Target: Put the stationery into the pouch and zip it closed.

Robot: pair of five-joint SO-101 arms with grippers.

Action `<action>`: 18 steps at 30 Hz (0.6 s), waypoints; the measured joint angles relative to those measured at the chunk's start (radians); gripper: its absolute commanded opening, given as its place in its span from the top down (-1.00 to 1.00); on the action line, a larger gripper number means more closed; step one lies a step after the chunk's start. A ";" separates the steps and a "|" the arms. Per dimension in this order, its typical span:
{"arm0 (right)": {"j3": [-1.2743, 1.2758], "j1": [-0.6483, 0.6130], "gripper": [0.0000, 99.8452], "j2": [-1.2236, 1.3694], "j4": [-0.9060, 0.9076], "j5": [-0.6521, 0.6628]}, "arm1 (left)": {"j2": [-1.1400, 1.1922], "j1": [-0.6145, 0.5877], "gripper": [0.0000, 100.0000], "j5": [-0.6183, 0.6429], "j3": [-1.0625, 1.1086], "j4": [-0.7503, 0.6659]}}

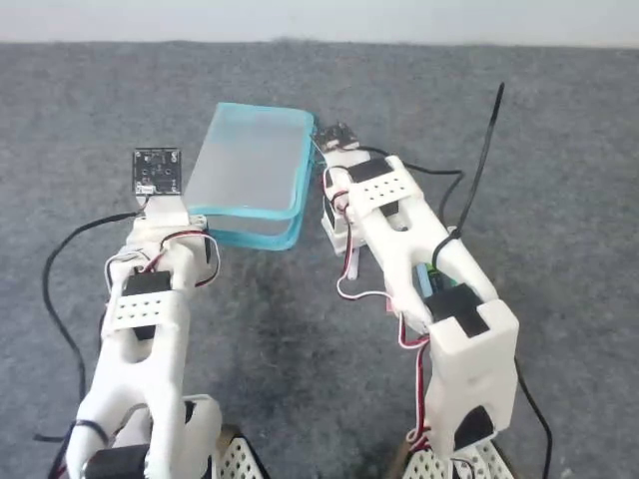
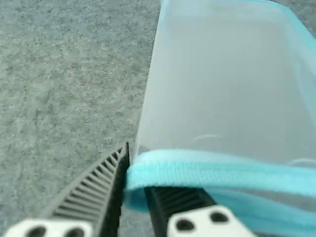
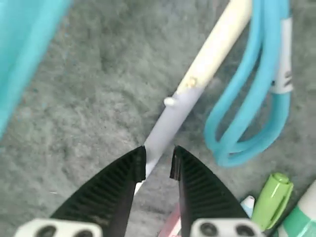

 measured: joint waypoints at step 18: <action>-0.002 0.104 0.99 0.015 0.097 0.000 | 0.000 0.000 0.98 0.000 0.000 0.000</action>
